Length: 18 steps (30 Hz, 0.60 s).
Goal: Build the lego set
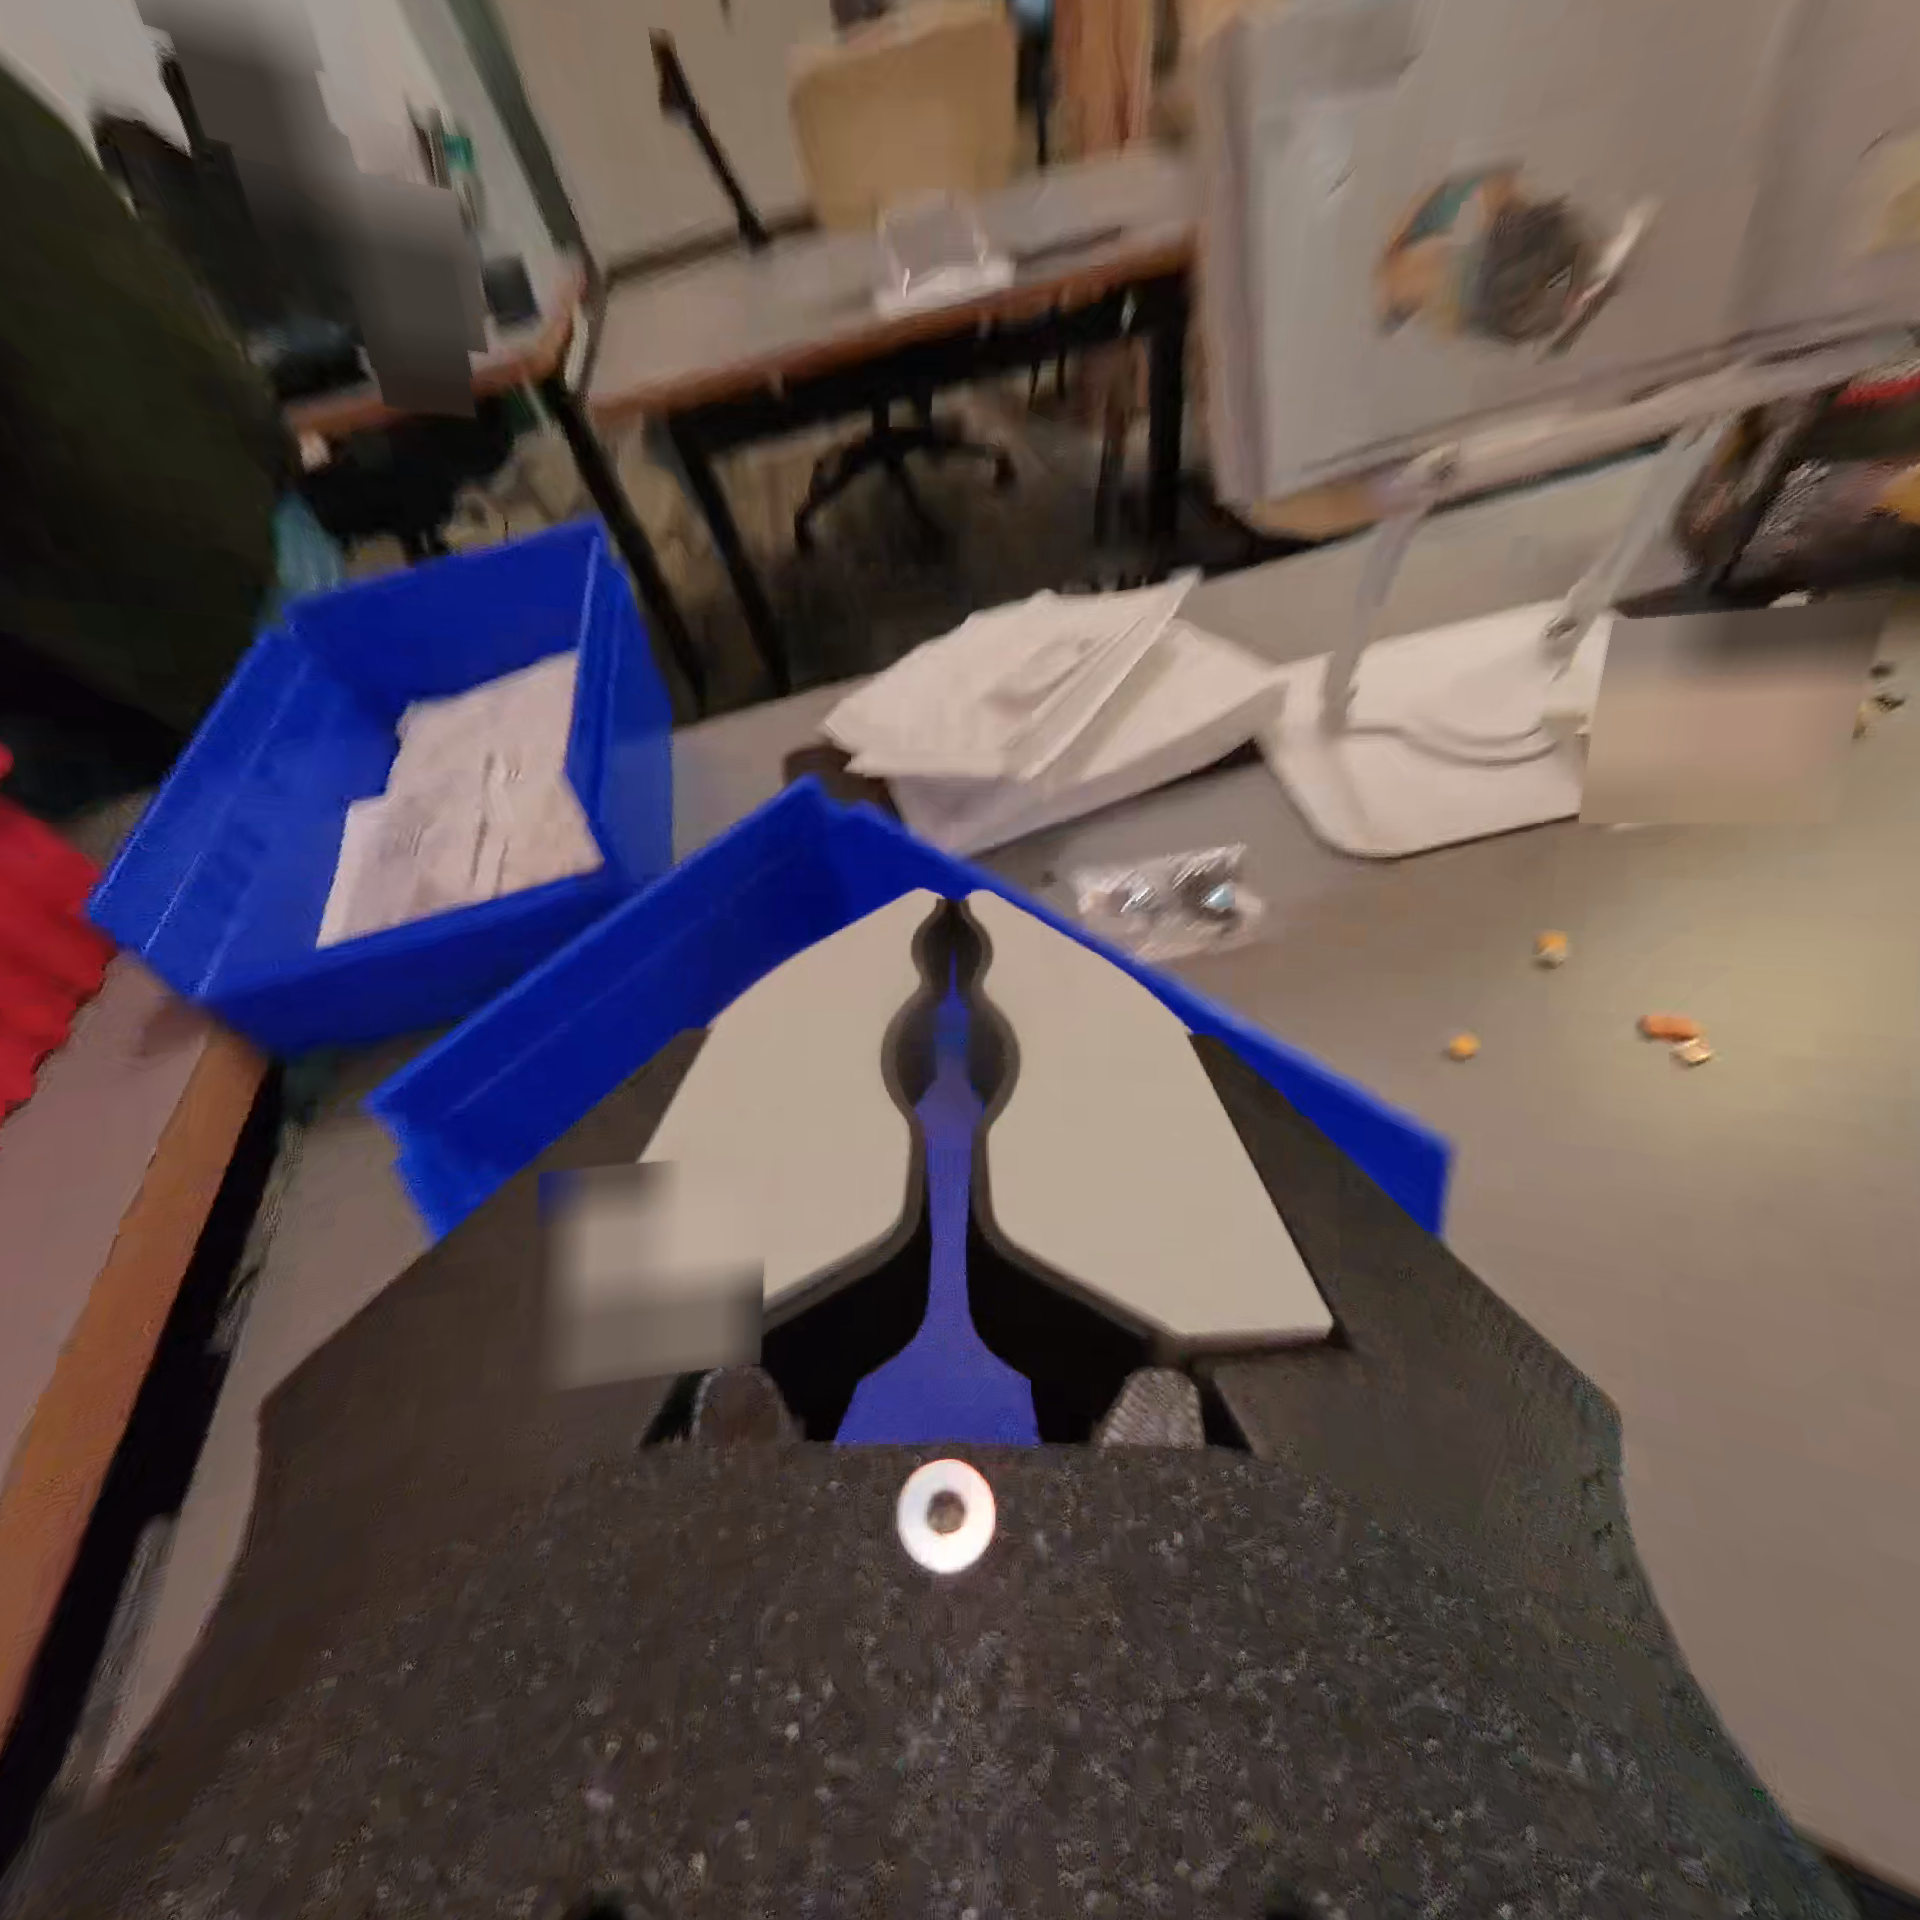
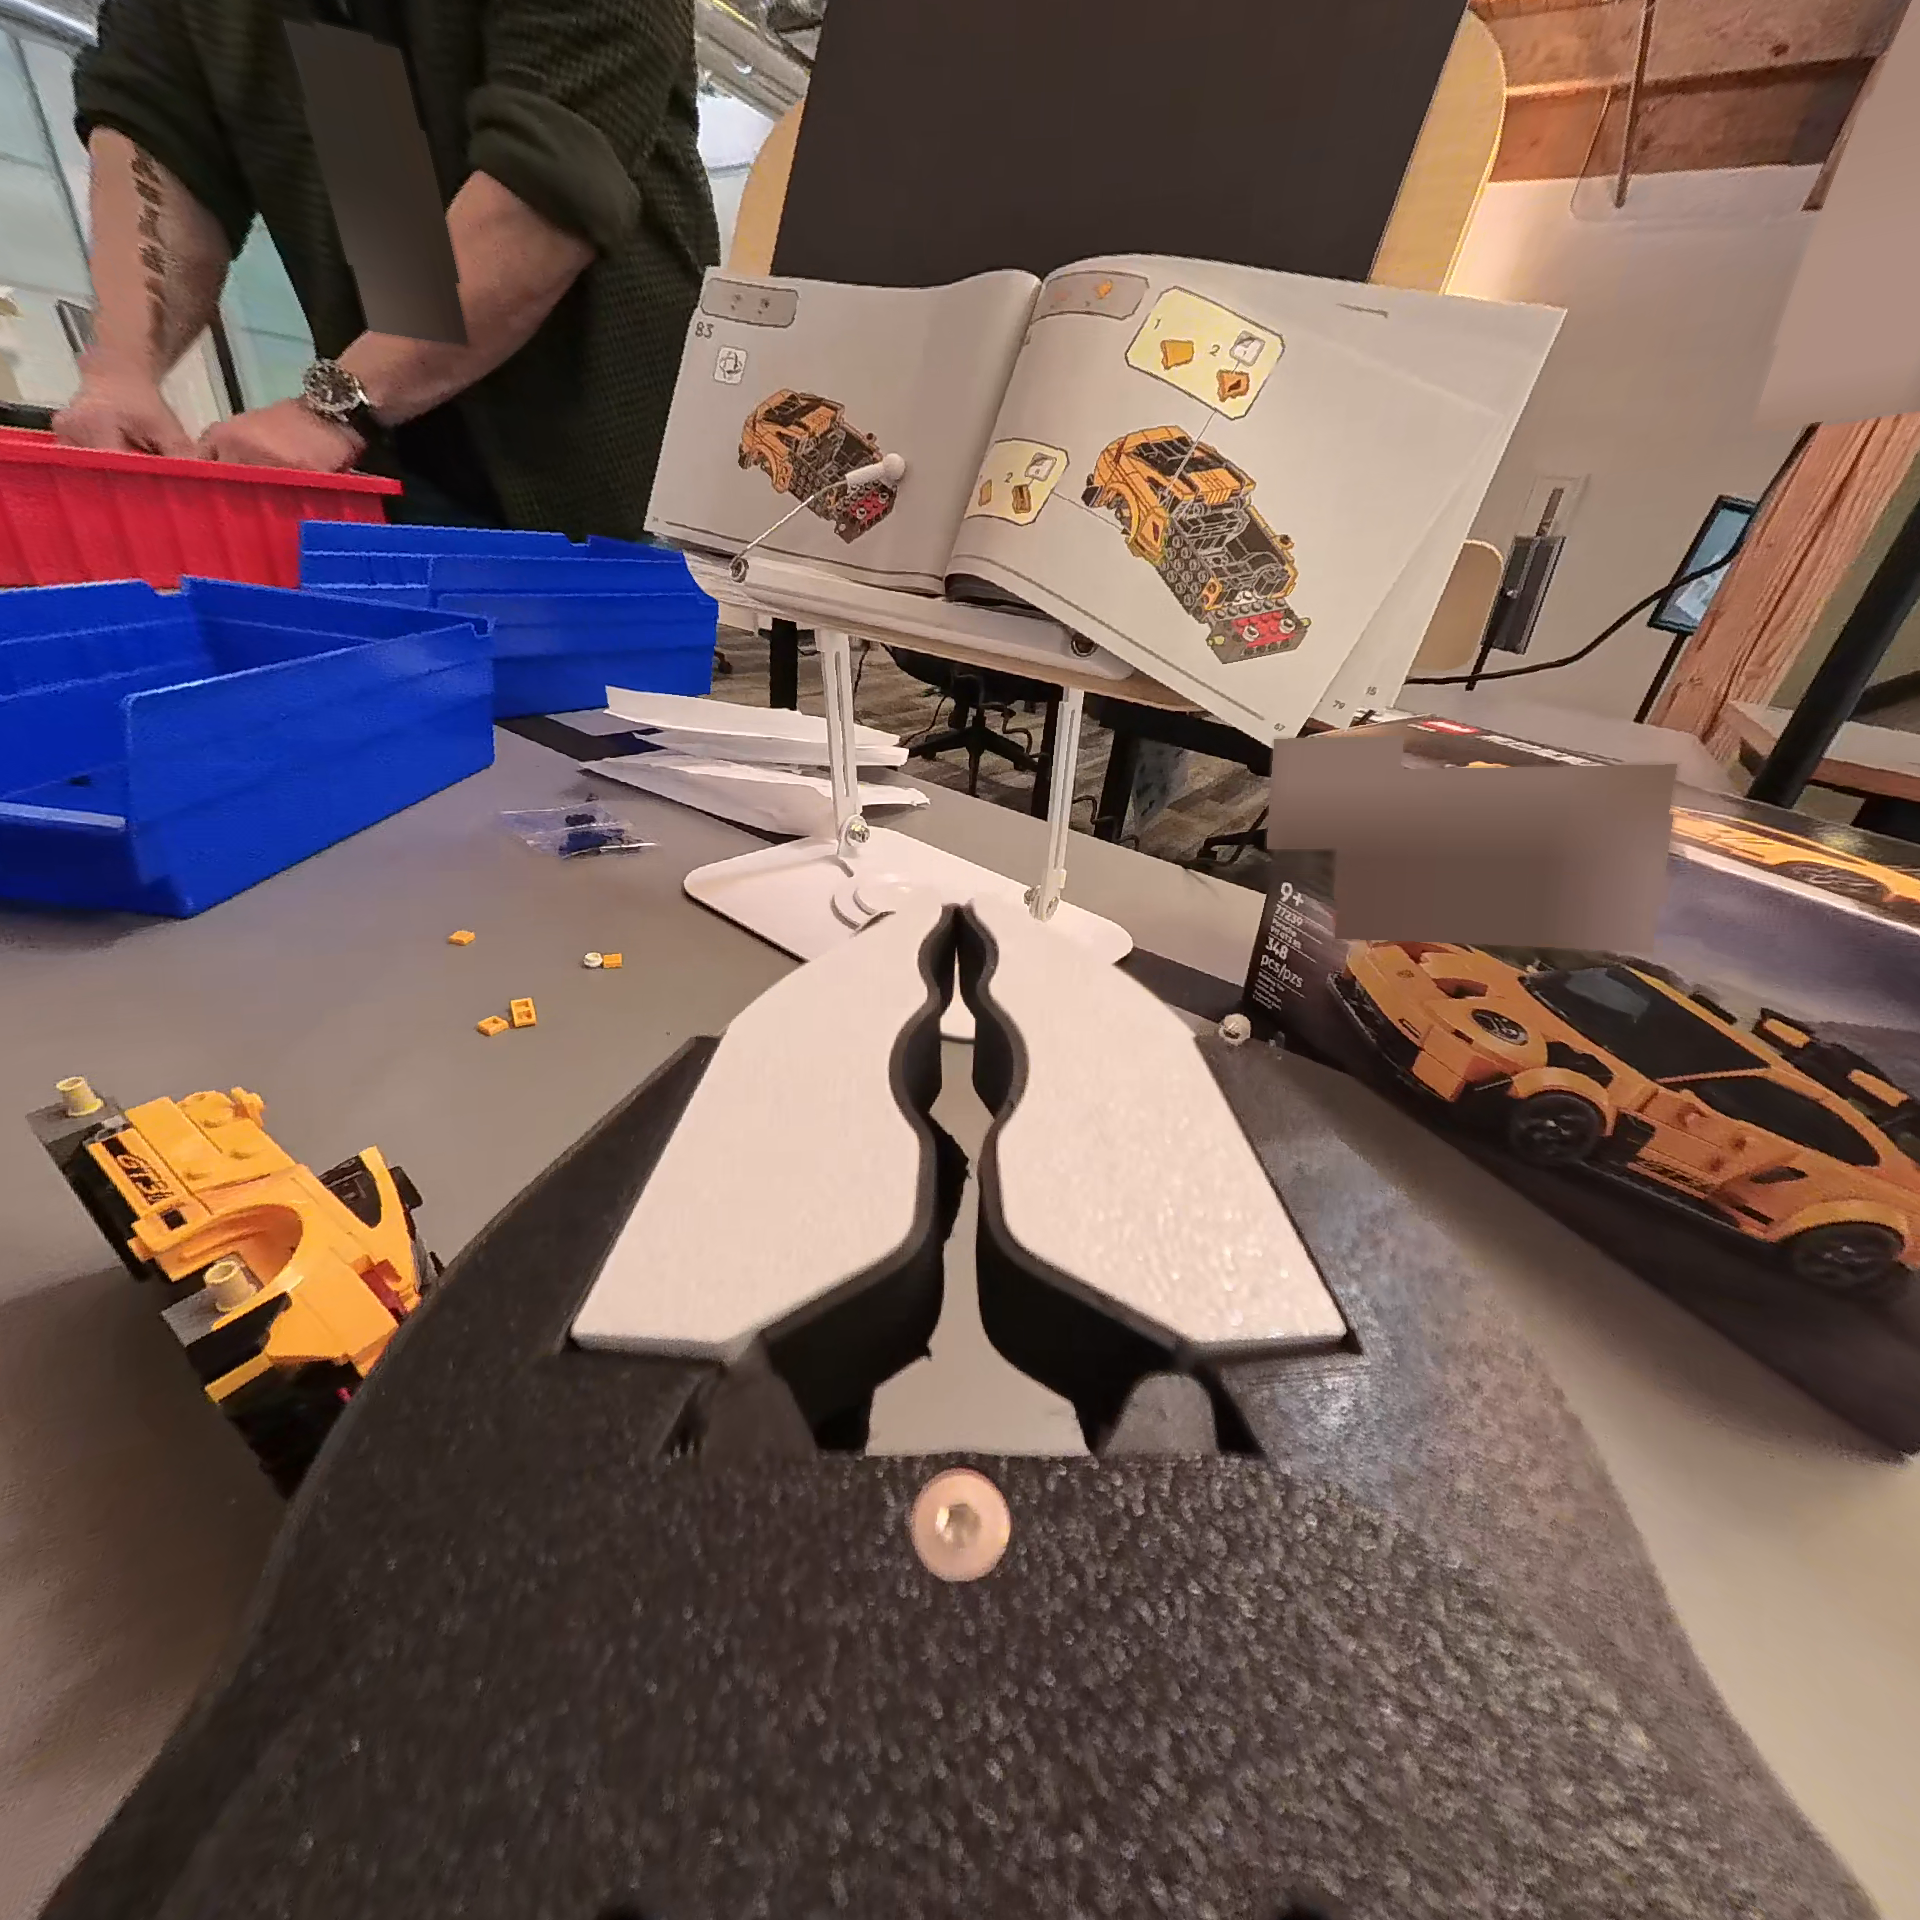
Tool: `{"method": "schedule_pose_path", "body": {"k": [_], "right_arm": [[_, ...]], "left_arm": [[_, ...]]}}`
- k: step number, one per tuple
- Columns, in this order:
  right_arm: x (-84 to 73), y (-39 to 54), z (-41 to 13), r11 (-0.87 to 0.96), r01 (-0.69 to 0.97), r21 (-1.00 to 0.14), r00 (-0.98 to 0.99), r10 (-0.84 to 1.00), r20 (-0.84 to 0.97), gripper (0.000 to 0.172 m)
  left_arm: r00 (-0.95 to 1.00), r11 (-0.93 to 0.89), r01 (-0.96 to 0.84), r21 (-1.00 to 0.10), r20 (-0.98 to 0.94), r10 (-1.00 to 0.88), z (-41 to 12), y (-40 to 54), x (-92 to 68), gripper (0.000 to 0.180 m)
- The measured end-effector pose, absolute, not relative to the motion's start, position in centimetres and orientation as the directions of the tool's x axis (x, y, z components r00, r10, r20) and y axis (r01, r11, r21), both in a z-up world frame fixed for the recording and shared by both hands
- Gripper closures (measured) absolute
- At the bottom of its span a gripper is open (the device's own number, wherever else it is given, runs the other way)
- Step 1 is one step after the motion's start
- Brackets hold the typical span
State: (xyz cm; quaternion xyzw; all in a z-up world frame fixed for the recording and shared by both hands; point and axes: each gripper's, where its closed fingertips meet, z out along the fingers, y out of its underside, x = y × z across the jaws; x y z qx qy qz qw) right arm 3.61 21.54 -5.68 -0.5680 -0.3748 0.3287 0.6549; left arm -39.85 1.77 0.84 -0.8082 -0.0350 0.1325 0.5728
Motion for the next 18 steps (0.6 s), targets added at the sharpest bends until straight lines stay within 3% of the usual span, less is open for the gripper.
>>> {"method": "schedule_pose_path", "body": {"k": [3,8,18], "right_arm": [[3.6,21.7,-5.9,0.134,0.004,-0.991,0.506,0.855,0.117,0.172],[3.4,22.0,-6.7,0.123,0.033,-0.992,0.509,0.852,0.123,0.172],[3.2,22.2,-7.6,0.134,0.09,-0.987,0.508,0.846,0.161,0.172]], "left_arm": [[0.957,-0.597,-0.065,-0.8,-0.22,0.19,-2.2,0.7,-45.0,0.18],[0.965,-0.9,-0.126,-0.417,-0.261,-0.014,-9.0,-0.7,-49.5,0.17],[0.957,-0.961,-0.221,0.168,-0.153,-0.247,-17.4,-2.6,-51.5,0.162]]}}
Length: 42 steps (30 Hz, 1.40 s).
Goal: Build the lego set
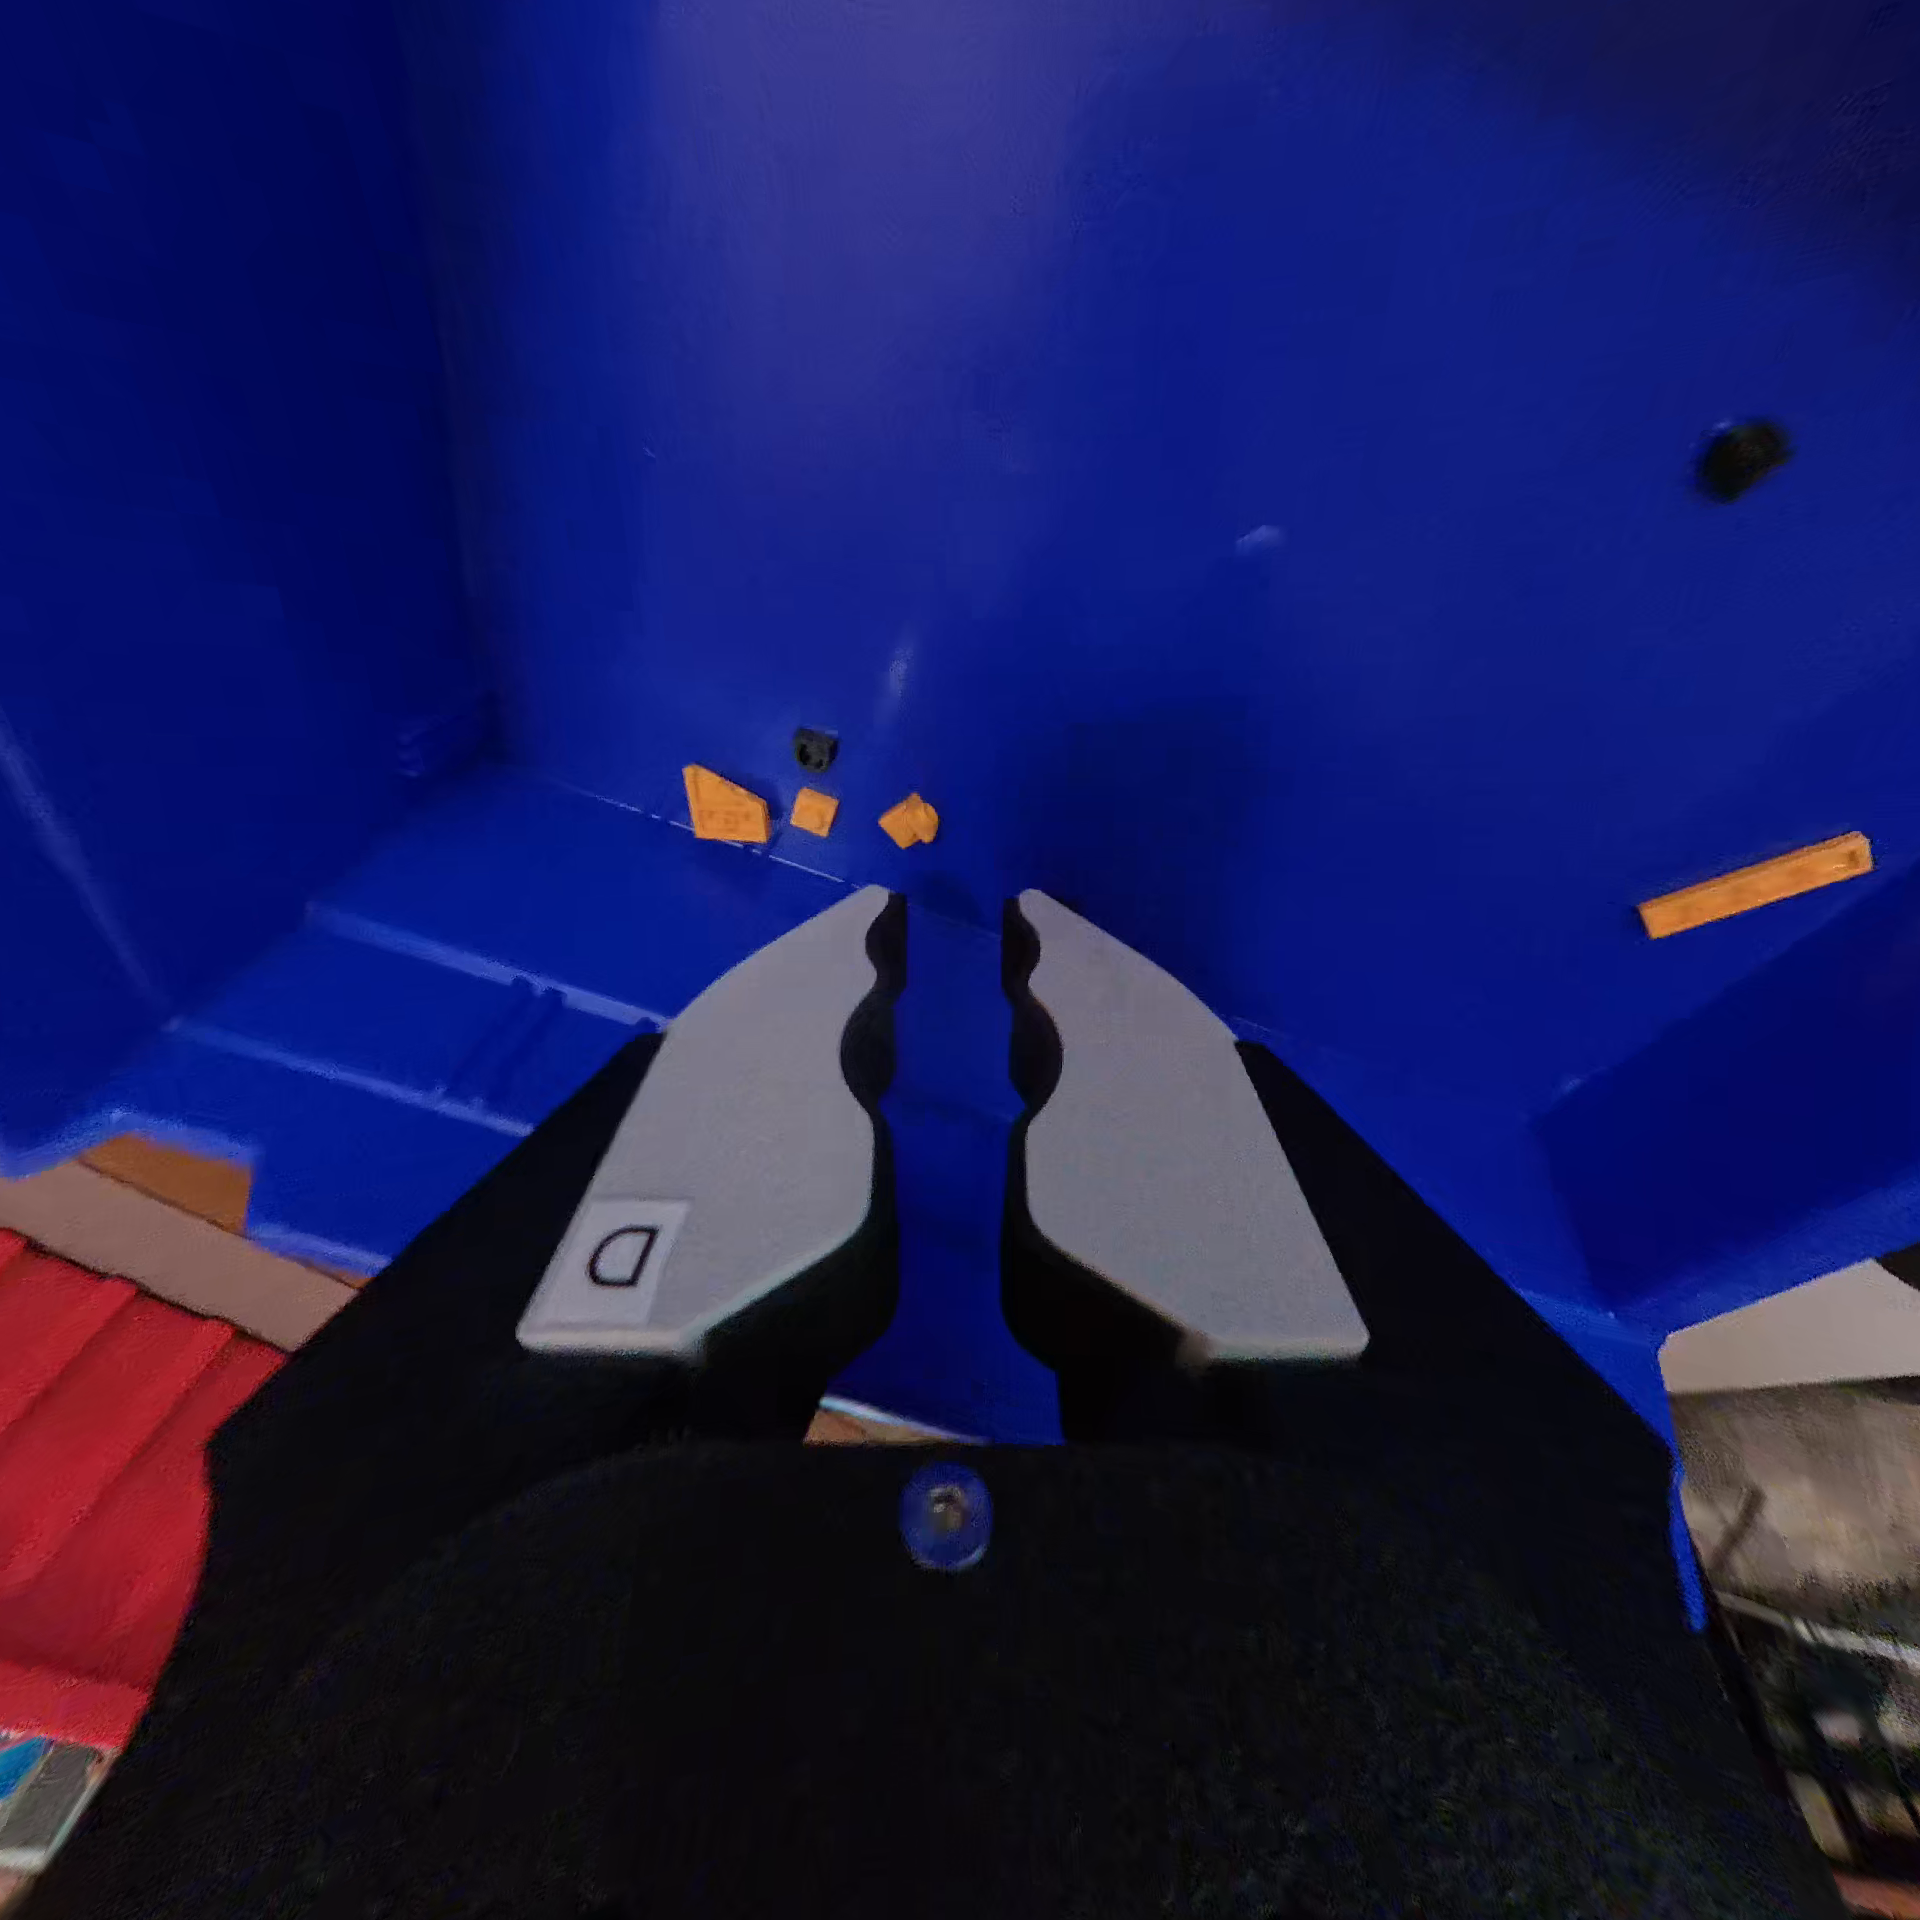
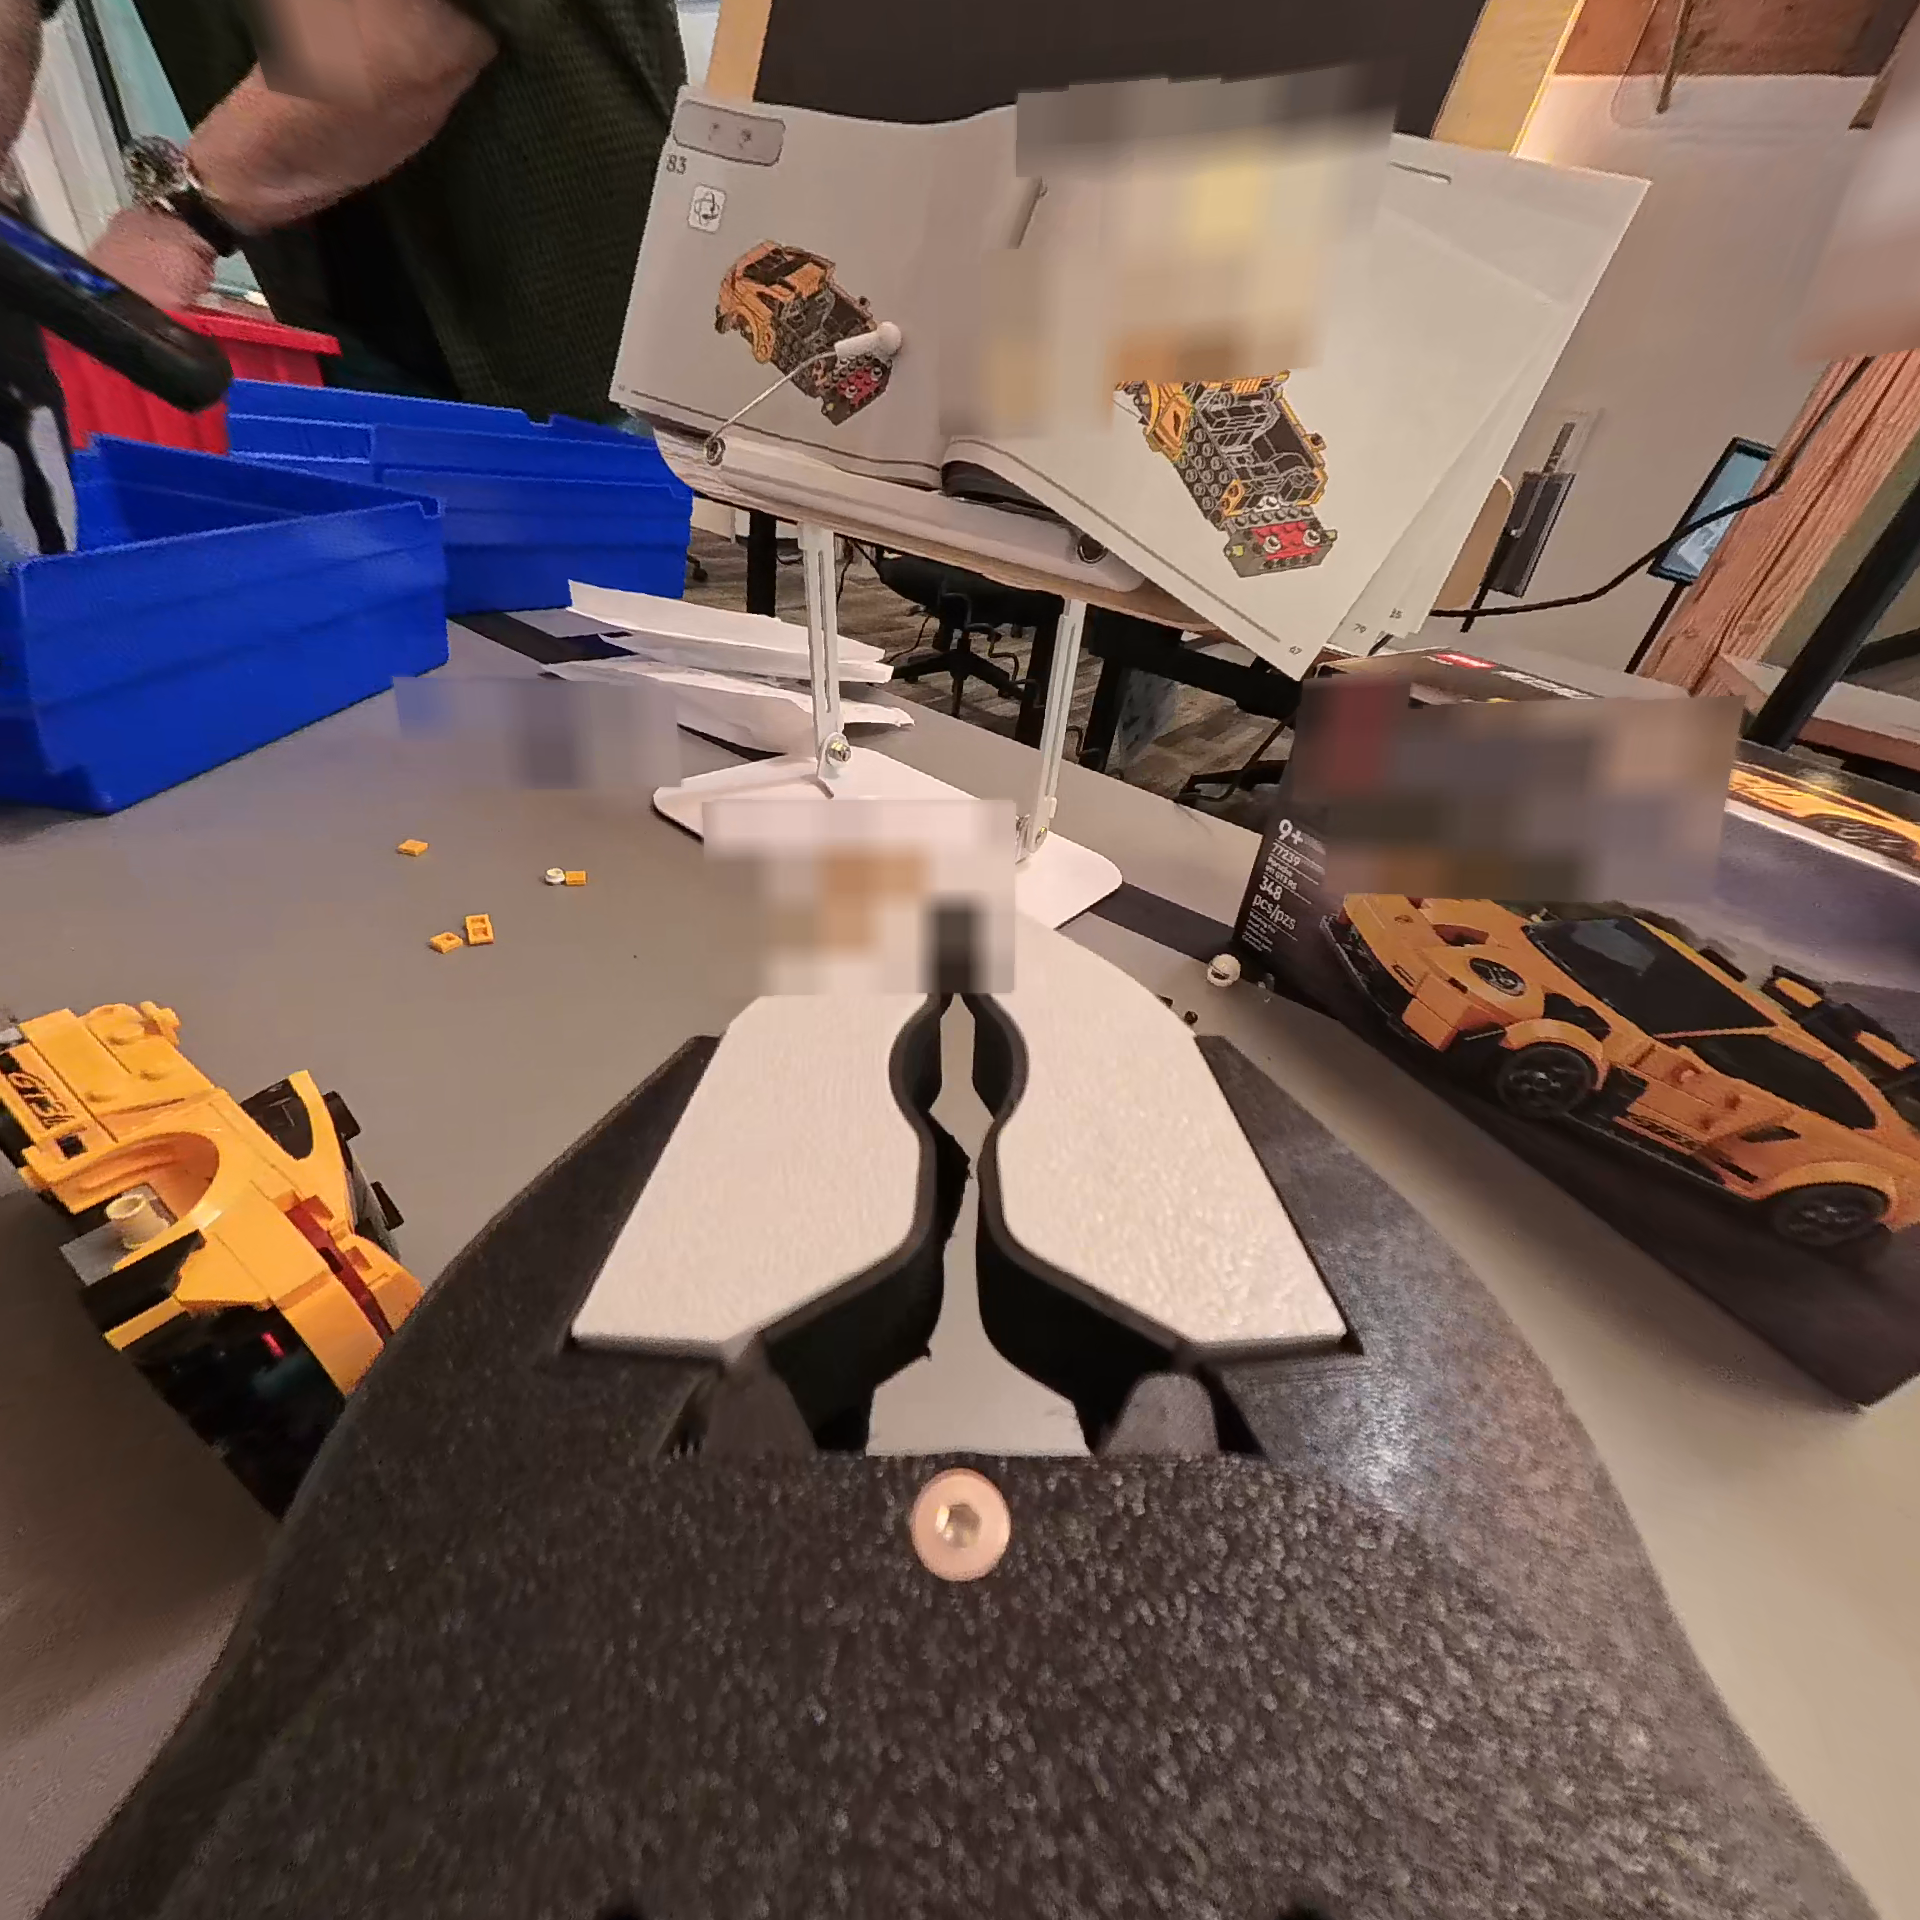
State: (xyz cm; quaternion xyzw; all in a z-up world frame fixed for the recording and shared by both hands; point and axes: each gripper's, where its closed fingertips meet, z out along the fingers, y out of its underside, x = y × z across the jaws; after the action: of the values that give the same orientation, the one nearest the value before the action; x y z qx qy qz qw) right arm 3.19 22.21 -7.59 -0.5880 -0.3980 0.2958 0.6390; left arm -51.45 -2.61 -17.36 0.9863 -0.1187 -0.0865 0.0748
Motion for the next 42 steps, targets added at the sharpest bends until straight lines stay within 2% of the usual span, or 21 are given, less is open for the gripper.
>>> {"method": "schedule_pose_path", "body": {"k": [2,11,14,17,20,23,26,29,32,36,40,42], "right_arm": [[3.2,22.3,-7.7,0.126,0.092,-0.988,0.507,0.848,0.156,0.172],[3.1,22.3,-8.1,0.113,0.105,-0.988,0.496,0.855,0.151,0.172],[3.0,22.3,-8.2,0.11,0.109,-0.988,0.493,0.857,0.15,0.172],[3.0,22.3,-8.2,0.111,0.109,-0.988,0.493,0.857,0.15,0.172],[3.0,22.2,-8.0,0.114,0.101,-0.988,0.492,0.857,0.15,0.172],[3.2,22.1,-7.7,0.119,0.088,-0.989,0.491,0.859,0.147,0.172],[3.2,22.0,-7.4,0.12,0.074,-0.99,0.489,0.861,0.14,0.172],[3.3,21.8,-6.9,0.13,0.059,-0.99,0.488,0.861,0.142,0.172],[3.4,21.5,-6.6,0.153,0.062,-0.986,0.49,0.856,0.164,0.172],[3.4,21.4,-6.8,0.182,0.088,-0.979,0.492,0.847,0.201,0.172],[3.5,21.3,-6.8,0.197,0.1,-0.975,0.491,0.843,0.22,0.172],[3.4,21.2,-6.8,0.197,0.101,-0.975,0.485,0.846,0.221,0.172]], "left_arm": [[0.959,-0.954,-0.211,0.216,-0.145,-0.245,-18.0,-2.7,-51.7,0.16],[0.968,-0.948,-0.161,0.273,-0.142,-0.205,-19.6,-2.4,-52.5,0.165],[0.968,-0.949,-0.16,0.273,-0.144,-0.204,-19.9,-2.3,-52.5,0.173],[0.968,-0.951,-0.158,0.267,-0.148,-0.203,-19.9,-2.1,-52.5,0.174],[0.967,-0.968,-0.175,0.179,-0.151,-0.203,-18.3,-1.2,-51.0,0.176],[0.95,-0.96,-0.277,-0.037,-0.161,-0.268,-14.1,1.3,-46.1,0.176],[0.901,-0.853,-0.433,-0.291,-0.125,-0.415,-9.4,3.7,-36.7,0.177],[0.792,-0.685,-0.585,-0.434,-0.124,-0.597,-7.9,4.6,-26.3,0.177],[0.689,-0.58,-0.685,-0.441,-0.133,-0.712,-11.1,4.9,-19.4,0.177],[0.622,-0.551,-0.73,-0.405,-0.06,-0.78,-16.8,4.9,-14.9,0.177],[0.593,-0.552,-0.737,-0.391,0.018,-0.805,-19.1,4.1,-13.0,0.176],[0.588,-0.555,-0.736,-0.389,0.04,-0.808,-19.6,3.7,-12.7,0.17]]}}
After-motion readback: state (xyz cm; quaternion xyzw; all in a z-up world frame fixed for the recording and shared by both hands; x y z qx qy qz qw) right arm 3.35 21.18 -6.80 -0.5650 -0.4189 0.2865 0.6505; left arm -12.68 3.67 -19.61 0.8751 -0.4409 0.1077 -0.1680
